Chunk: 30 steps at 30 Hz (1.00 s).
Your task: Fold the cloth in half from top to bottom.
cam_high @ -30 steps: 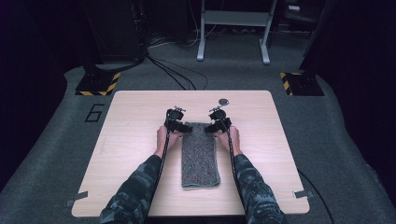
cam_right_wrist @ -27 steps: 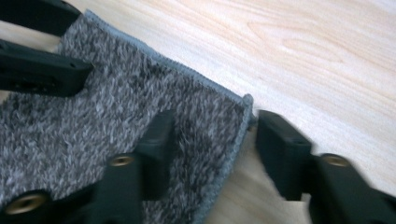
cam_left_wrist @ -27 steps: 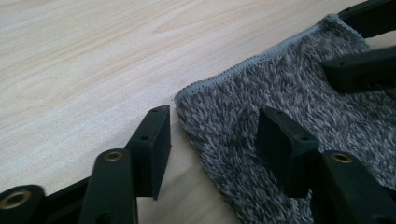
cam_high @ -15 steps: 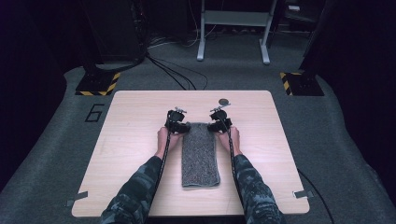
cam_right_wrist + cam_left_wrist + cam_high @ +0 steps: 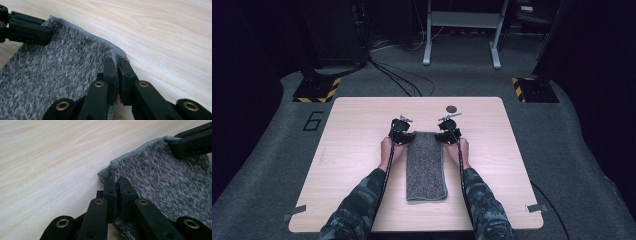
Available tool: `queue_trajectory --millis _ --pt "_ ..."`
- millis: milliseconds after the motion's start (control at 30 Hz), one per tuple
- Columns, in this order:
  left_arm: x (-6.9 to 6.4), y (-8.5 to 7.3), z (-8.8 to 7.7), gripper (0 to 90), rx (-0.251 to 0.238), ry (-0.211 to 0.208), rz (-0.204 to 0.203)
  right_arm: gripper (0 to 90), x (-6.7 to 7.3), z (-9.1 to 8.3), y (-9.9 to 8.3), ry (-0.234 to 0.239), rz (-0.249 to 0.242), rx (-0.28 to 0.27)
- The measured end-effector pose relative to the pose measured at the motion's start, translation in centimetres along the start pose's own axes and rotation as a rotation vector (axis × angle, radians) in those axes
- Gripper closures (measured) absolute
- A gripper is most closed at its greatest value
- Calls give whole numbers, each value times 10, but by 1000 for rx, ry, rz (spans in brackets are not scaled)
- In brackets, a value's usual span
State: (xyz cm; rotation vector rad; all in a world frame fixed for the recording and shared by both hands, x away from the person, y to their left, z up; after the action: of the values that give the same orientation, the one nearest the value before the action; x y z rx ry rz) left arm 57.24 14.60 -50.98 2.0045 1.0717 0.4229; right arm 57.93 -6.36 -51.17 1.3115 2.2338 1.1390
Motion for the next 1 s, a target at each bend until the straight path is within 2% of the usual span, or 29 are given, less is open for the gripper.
queue_trajectory --millis 133,167,233,267,333,400,433,500,567,633,767,833,933,967,1000 --pt "-2 5 -10 859 -40 1 9 856 5 -15 3 -1 -11 -61" --pt "-3 6 -12 859 -53 2 10 856 5 -15 3 -1 -11 -61" --pt "-3 10 -20 859 -65 1 29 856 9 -26 8 1 -36 -93" --pt "-4 13 -25 859 -91 4 32 856 9 -29 9 3 -52 -105" --pt "-4 15 -30 858 -97 3 47 856 11 -35 12 5 -62 -118" --pt "-6 16 -32 858 -115 4 40 856 13 -39 13 6 -66 -125" --pt "-6 19 -37 858 -113 3 60 856 15 -43 15 4 -78 -141" --pt "-7 20 -38 858 -128 8 56 856 15 -45 16 3 -86 -146" --pt "-8 22 -42 858 -137 13 73 856 17 -48 18 1 -88 -157" --pt "-8 27 -45 857 -157 13 82 856 19 -52 21 -2 -126 -176" --pt "-8 31 -50 856 -161 15 91 856 21 -57 25 -7 -143 -195" --pt "-10 34 -52 855 -166 29 112 856 21 -60 28 -5 -147 -200" --pt "-12 38 -57 854 -185 36 133 856 22 -65 33 -7 -157 -215" --pt "-13 40 -59 852 -208 36 128 856 22 -68 36 -5 -155 -228" --pt "-13 40 -59 852 -208 36 128 856 22 -68 36 -5 -155 -228"
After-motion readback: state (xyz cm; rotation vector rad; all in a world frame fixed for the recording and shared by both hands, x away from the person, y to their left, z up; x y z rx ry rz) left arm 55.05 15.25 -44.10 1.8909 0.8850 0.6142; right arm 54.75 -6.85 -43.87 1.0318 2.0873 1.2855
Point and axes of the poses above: each handheld gripper's, and its own axes: z roughly forward along the jaws, y roughly out of its top, x roughly to its left, the point moved 1 cm from there along z, roughly forward along the jaws, and after that the axes turned 8 degrees about -x, right-handed, at the moved point
